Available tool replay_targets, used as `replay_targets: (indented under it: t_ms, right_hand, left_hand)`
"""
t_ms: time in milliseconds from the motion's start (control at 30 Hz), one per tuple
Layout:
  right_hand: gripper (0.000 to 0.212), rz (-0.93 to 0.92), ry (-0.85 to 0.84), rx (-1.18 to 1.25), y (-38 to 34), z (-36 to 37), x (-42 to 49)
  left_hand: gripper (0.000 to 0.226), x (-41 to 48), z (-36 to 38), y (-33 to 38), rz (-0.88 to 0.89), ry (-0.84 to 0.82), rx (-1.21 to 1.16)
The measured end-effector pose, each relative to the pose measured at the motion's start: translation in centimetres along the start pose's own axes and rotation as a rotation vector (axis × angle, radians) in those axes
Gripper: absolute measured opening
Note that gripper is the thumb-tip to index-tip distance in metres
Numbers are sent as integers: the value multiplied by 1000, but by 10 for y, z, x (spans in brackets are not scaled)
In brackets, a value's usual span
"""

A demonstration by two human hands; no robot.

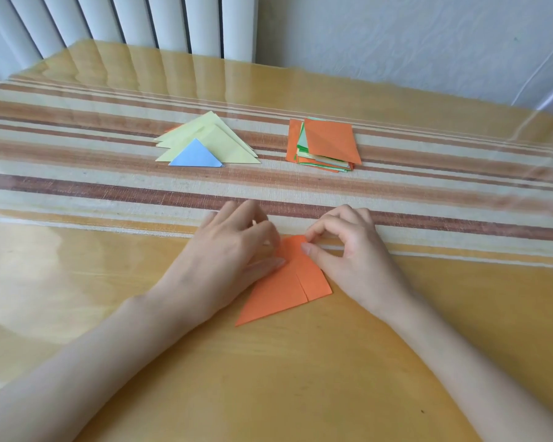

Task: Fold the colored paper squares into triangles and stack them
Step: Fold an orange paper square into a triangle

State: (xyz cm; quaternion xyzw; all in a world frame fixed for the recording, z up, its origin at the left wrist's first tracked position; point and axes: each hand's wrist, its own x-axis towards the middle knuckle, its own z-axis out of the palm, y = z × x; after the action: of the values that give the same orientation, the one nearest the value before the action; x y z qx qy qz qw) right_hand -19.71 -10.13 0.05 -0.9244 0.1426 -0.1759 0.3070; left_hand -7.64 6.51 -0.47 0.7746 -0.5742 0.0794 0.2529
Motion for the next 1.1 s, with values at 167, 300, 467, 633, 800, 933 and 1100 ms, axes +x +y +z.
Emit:
replay_targets:
  t_ms: [167,300,467,633,800,933,1100]
  right_hand:
    - [10,-90,39,-60,2,2,1]
    - [19,-289,96,-165,0,7,-2]
    - [12,-372,138,-244,3,7,-3]
    - [15,-409,111,-259,3,5,-4]
    - [22,-403,51,-268,4,0,-6]
    - [24,-447,-29,-294,10,-8,-3]
    - [27,-468,-68,-296,11,-12,-4]
  left_hand:
    - [37,-18,-6,3,114,-1,117]
    - [38,-15,-5,3,104,-43,63]
    - [39,-16,-6,2,81,-63,11]
    - [38,-16,-5,1,69,-75,8]
    - [37,-16,-5,1,65,-84,-2]
    - [37,-16,-6,1,51,-90,6]
    - [47,-11,-3,9,43,-114,128]
